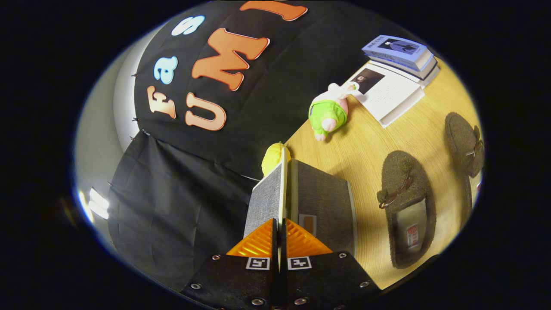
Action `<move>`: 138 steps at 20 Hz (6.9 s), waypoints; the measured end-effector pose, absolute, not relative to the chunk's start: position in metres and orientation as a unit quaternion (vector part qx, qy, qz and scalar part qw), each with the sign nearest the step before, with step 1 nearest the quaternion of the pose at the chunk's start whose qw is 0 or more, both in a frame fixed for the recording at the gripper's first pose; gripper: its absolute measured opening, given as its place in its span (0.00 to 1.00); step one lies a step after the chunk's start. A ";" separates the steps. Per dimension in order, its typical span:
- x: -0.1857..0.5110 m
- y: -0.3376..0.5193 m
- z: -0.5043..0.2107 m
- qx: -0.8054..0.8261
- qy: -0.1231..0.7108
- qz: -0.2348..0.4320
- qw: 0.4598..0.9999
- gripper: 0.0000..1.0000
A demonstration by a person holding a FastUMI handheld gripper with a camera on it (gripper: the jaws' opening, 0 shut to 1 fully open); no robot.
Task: Open the storage box then place both shoes into the box .Put the left shoe in first, then the right shoe, with the right side of both shoes facing outward in a uniform manner.
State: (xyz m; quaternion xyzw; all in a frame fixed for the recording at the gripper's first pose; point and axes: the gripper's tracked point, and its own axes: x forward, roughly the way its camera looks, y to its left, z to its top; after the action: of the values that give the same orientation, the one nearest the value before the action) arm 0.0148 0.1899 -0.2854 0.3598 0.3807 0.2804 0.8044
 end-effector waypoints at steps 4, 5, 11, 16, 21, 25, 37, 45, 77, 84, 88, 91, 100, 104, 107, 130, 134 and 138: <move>0.014 0.207 -0.242 0.339 0.374 0.286 0.815 0.01; 0.014 0.214 -0.228 0.330 0.371 0.290 0.818 0.01; 0.002 0.269 -0.162 0.262 0.346 0.325 0.840 0.01; -0.010 0.323 -0.154 0.199 0.351 0.335 0.852 0.02; -0.022 0.381 -0.144 0.176 0.340 0.346 0.856 0.05; -0.024 0.412 -0.149 0.122 0.320 0.355 0.870 0.27; 0.010 0.317 -0.156 0.083 0.266 0.269 0.922 0.98; 0.042 0.185 -0.186 0.066 0.247 0.149 0.955 0.98; 0.024 0.037 -0.449 0.024 0.378 0.012 0.925 0.35; 0.026 0.026 -0.420 0.066 0.364 -0.022 0.929 0.03; 0.032 0.033 -0.376 0.081 0.339 -0.017 0.937 0.02; 0.038 0.042 -0.336 0.098 0.315 -0.014 0.944 0.03; 0.033 0.094 -0.232 0.123 0.264 0.008 0.957 0.02; 0.028 0.137 -0.213 0.145 0.259 0.032 0.954 0.03; 0.024 0.175 -0.214 0.160 0.267 0.051 0.949 0.03; 0.000 0.326 -0.305 0.174 0.353 0.086 0.915 0.34; 0.005 0.322 -0.288 0.135 0.332 0.096 0.929 0.97; 0.012 0.305 -0.273 0.120 0.313 0.110 0.936 0.99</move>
State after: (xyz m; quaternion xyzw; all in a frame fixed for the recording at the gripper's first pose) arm 0.0121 0.3048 -0.2729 0.1197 0.3126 0.1101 0.9359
